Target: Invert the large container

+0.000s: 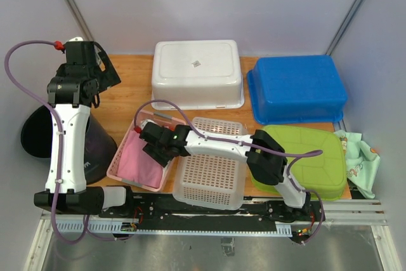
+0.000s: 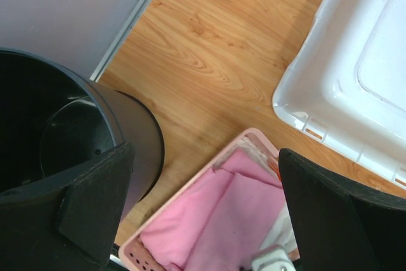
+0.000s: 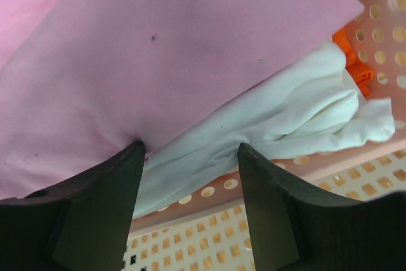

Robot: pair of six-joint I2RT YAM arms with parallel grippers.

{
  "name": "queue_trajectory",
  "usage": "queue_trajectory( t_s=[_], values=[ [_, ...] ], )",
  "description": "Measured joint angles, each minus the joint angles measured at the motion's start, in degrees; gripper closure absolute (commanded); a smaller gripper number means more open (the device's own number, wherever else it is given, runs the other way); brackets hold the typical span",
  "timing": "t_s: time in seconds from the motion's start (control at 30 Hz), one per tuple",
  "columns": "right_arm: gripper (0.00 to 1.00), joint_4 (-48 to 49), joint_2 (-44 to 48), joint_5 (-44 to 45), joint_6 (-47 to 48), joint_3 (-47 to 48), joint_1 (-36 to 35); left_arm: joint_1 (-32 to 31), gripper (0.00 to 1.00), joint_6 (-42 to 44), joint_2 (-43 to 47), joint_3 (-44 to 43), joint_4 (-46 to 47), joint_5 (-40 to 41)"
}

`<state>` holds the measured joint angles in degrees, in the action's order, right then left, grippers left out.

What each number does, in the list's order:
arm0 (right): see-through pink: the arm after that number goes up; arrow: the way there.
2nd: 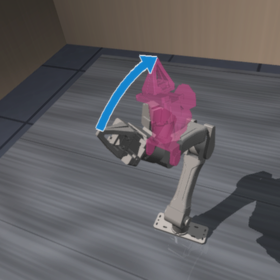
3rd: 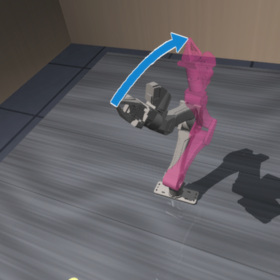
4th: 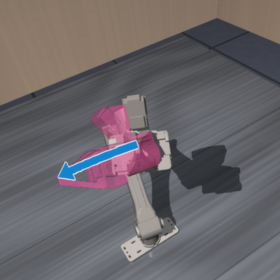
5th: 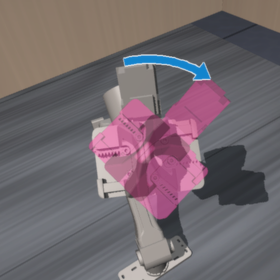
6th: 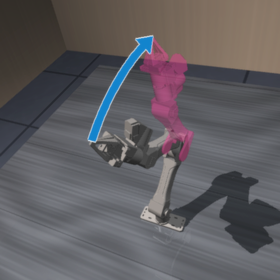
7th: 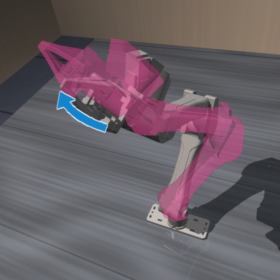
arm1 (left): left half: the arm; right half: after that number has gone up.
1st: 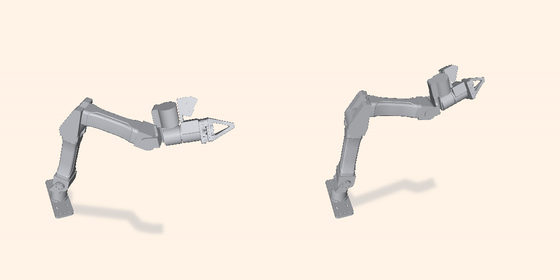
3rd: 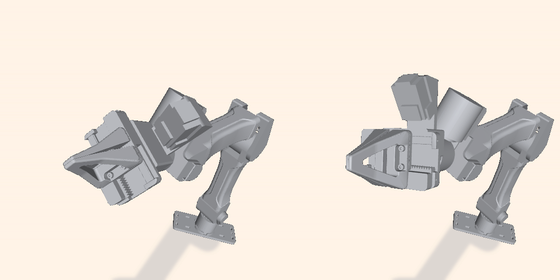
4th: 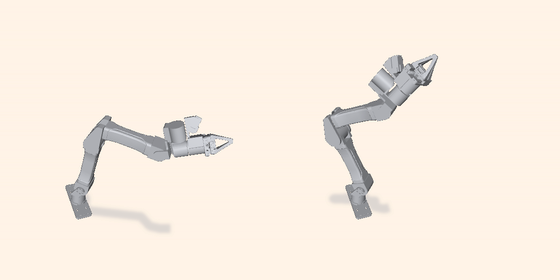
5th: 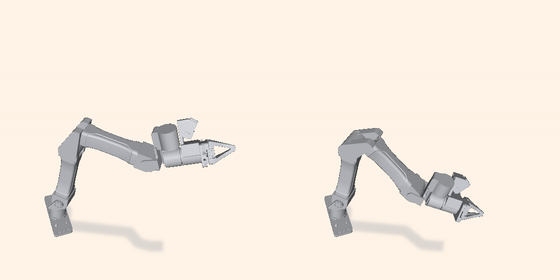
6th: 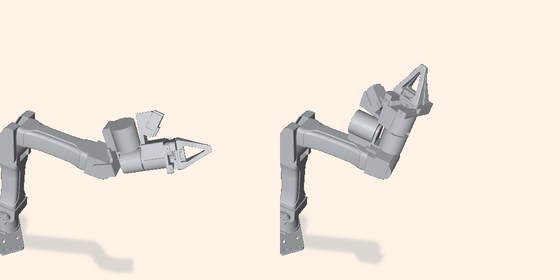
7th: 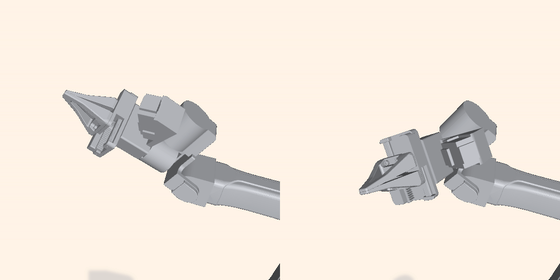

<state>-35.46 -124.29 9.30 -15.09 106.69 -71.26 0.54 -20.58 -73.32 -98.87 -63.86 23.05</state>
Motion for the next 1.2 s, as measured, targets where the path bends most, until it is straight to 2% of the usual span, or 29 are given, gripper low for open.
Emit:
queue_trajectory(
  t_s=[0.2, 0.37, 0.67, 0.9, 1.1, 1.13, 1.2],
  values=[
    [0.37, -0.35, 8.17, 0.98, 0.61, -11.45, 1.22, 0.00, 0.01, 0.00, 0.00, 0.33, 0.59, -0.83],
    [0.36, -2.32, 12.41, 1.44, 1.51, -17.00, 2.97, 0.00, 0.01, -0.04, 0.11, 2.08, 1.25, -0.15],
    [0.30, -5.81, 17.33, -0.09, 1.57, -16.81, 4.17, 0.02, 0.02, -1.03, -0.74, 6.03, 1.05, 8.61],
    [0.29, -5.77, 27.08, 1.18, -0.37, -15.80, 5.11, 2.89, 0.04, -5.11, 0.22, 11.85, 1.81, 13.64],
    [0.29, -5.38, 34.77, 1.84, -2.23, -19.91, 10.34, 9.68, 0.18, -6.08, 4.39, 20.11, 4.07, 12.28],
    [0.29, -5.35, 35.47, 1.92, -2.47, -20.70, 11.32, 10.43, 0.24, -6.27, 4.85, 20.98, 4.59, 11.45],
    [0.29, -5.57, 36.37, 2.32, -2.75, -21.99, 13.07, 10.93, 0.42, -6.60, 5.38, 22.40, 5.92, 9.53]
  ],
)
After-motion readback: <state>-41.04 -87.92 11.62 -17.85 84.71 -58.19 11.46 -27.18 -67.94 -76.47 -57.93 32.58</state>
